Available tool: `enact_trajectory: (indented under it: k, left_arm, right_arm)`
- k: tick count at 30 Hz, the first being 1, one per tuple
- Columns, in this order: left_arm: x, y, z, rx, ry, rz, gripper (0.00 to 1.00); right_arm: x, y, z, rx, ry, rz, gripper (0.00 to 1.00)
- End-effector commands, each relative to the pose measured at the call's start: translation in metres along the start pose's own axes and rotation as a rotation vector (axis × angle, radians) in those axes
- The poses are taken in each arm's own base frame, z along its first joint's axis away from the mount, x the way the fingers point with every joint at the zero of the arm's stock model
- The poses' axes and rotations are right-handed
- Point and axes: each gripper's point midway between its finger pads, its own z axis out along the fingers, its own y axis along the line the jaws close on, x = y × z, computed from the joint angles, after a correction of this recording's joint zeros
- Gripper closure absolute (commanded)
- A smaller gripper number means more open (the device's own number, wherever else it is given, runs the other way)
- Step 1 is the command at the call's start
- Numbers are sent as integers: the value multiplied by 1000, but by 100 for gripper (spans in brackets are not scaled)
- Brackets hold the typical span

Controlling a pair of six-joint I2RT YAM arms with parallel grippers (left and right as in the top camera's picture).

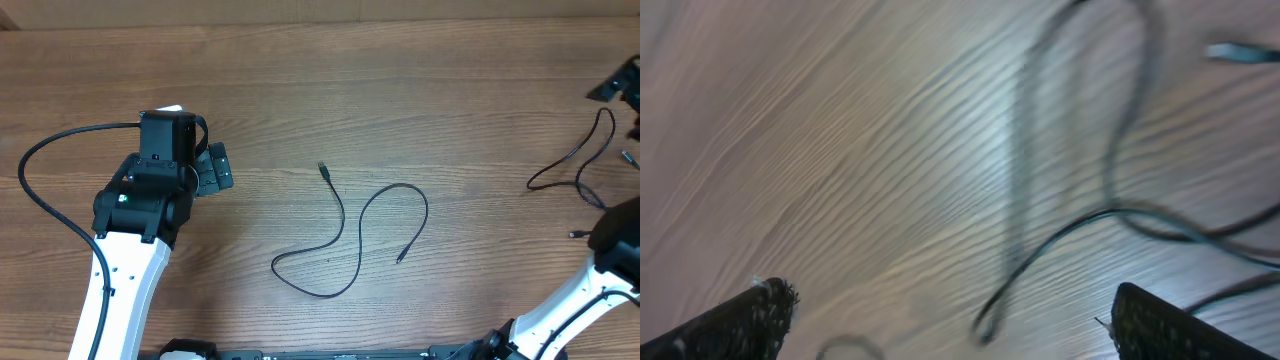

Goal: Untangle cables
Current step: 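Release the cable at the right table edge with the right gripper, then move the right gripper to the last black cable and grasp it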

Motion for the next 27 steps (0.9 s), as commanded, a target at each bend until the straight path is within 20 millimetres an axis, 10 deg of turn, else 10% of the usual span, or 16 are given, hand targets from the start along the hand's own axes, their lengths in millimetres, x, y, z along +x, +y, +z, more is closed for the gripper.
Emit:
enact_trajectory:
  k: [1, 16, 27]
  left_arm:
    - [-5, 3, -5, -9, -22, 4, 0]
    - [-5, 3, -5, -9, -22, 4, 0]
    - [-5, 3, -5, -9, -22, 4, 0]
  right_arm:
    - [22, 60, -24, -97, -13, -178, 0]
    - [169, 218, 20, -253, 355, -519, 0]
    - [271, 208, 28, -38, 509, -649, 0]
